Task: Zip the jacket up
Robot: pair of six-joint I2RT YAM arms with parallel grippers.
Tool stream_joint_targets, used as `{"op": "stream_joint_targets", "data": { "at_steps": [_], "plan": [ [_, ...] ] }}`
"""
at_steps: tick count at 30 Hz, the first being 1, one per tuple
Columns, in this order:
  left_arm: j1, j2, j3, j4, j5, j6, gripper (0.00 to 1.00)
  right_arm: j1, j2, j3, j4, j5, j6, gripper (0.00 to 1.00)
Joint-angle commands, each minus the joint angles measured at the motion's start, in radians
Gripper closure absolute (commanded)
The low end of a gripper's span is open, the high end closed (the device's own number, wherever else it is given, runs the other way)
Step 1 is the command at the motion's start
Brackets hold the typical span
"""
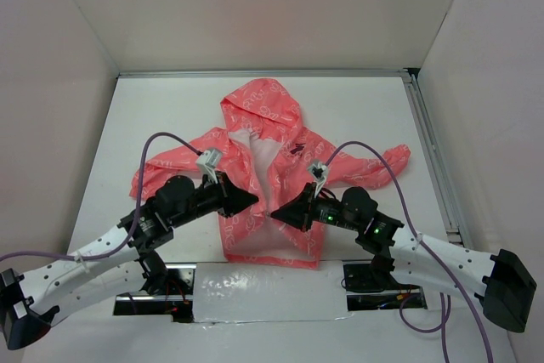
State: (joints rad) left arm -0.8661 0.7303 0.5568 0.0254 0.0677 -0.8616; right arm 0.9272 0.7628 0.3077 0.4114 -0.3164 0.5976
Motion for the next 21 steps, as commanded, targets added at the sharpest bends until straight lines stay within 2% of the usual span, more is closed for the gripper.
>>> {"op": "stream_joint_targets", "data": {
  "at_steps": [1, 21],
  "plan": [
    [0.001, -0.031, -0.004, 0.087, 0.026, 0.026, 1.00, 0.007, -0.005, 0.039, 0.083, 0.029, 0.011, 1.00],
    [0.001, -0.022, -0.014, 0.116, 0.029, 0.053, 1.00, 0.007, -0.017, 0.037, 0.116, -0.009, 0.014, 1.00]
  ]
}}
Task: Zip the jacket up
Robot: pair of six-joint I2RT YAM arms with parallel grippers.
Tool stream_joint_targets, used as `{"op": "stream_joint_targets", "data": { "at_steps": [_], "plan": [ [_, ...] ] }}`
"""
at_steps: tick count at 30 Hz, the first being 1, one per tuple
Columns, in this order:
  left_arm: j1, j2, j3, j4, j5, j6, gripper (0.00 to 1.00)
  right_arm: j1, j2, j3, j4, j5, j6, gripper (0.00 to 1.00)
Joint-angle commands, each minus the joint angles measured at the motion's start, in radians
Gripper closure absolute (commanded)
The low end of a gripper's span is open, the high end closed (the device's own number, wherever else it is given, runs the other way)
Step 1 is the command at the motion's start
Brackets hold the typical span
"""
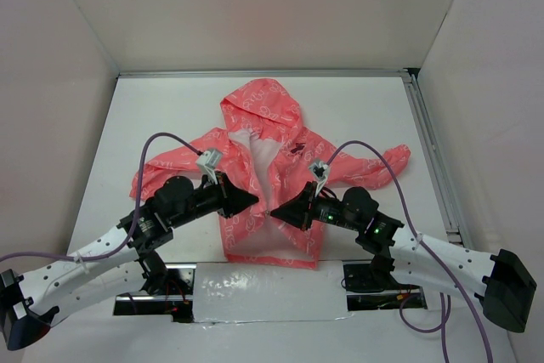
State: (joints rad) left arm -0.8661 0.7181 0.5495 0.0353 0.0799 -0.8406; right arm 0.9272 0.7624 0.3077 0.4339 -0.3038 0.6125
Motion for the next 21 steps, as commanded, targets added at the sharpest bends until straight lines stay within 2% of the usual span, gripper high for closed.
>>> {"op": "stream_joint_targets", "data": {
  "at_steps": [1, 6, 21],
  "plan": [
    [0.001, -0.008, -0.011, 0.107, 0.017, 0.035, 1.00, 0.007, -0.020, 0.039, 0.088, -0.023, 0.001, 1.00],
    [0.001, 0.004, -0.019, 0.140, 0.060, 0.063, 1.00, 0.006, -0.028, 0.042, 0.088, -0.018, 0.010, 1.00],
    [0.001, -0.031, -0.060, 0.170, 0.031, 0.087, 1.00, 0.007, -0.025, 0.062, 0.040, -0.026, 0.013, 1.00]
  ]
}}
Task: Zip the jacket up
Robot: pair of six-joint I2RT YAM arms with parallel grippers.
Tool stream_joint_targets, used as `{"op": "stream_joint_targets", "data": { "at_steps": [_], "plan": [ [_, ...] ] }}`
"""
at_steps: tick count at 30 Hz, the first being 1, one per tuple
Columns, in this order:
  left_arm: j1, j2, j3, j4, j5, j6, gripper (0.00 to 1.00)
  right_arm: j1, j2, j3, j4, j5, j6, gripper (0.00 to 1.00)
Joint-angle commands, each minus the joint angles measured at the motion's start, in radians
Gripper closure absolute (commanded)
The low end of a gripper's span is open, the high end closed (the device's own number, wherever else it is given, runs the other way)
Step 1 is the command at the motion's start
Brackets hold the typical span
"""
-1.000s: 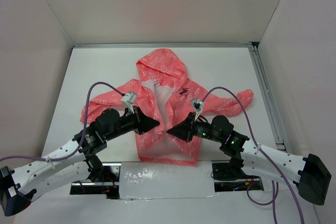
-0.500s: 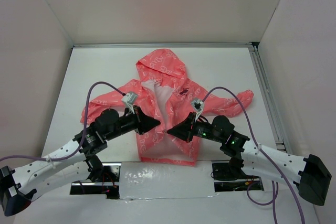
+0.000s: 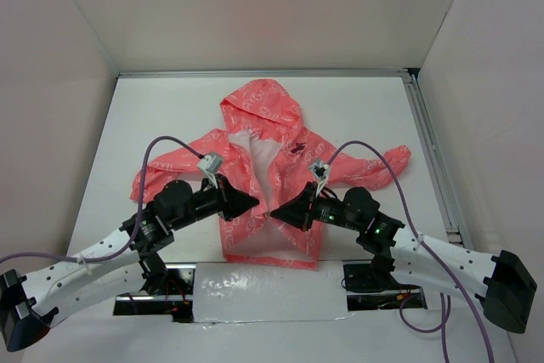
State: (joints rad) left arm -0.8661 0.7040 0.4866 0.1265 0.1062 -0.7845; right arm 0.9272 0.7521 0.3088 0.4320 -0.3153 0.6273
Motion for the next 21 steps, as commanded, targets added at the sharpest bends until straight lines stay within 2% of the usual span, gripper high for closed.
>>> {"op": "stream_joint_targets", "data": {
  "at_steps": [1, 7, 21],
  "plan": [
    [0.001, -0.012, 0.003, 0.079, 0.000, 0.034, 1.00, 0.005, -0.011, 0.061, 0.040, -0.015, 0.000, 1.00],
    [0.003, -0.018, 0.000, 0.087, -0.022, 0.060, 1.00, 0.005, -0.011, 0.073, 0.004, -0.018, -0.001, 1.00],
    [0.001, -0.018, -0.016, 0.136, 0.052, 0.151, 1.00, 0.004, 0.009, 0.096, -0.041, -0.021, -0.001, 1.00]
  ]
}}
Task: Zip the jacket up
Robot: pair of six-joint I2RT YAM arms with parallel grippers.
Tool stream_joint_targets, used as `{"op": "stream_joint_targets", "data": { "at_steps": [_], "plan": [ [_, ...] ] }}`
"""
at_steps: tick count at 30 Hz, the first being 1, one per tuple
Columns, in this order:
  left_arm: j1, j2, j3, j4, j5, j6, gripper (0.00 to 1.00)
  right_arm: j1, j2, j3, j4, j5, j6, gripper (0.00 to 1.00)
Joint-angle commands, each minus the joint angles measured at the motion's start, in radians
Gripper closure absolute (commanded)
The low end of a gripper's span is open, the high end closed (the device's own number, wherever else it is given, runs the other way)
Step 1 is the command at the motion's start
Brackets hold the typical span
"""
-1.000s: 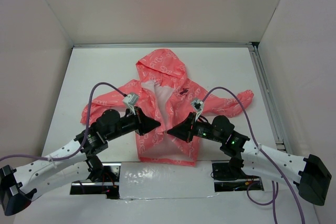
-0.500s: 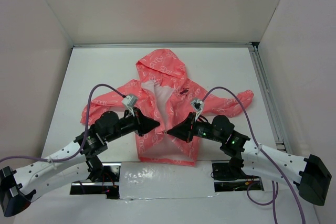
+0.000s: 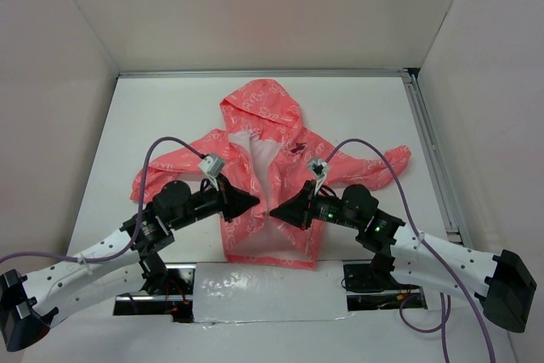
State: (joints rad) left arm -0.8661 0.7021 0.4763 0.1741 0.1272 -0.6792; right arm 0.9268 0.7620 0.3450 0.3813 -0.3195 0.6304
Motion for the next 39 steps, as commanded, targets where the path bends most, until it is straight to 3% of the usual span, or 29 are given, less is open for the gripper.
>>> {"op": "stream_joint_targets", "data": {
  "at_steps": [1, 39],
  "plan": [
    [0.001, -0.018, -0.005, 0.087, 0.026, 0.046, 1.00, 0.004, -0.003, 0.060, 0.005, -0.016, -0.006, 1.00],
    [0.001, -0.032, -0.048, 0.162, 0.037, 0.118, 1.00, -0.068, 0.003, 0.055, -0.028, -0.084, 0.031, 1.00]
  ]
}}
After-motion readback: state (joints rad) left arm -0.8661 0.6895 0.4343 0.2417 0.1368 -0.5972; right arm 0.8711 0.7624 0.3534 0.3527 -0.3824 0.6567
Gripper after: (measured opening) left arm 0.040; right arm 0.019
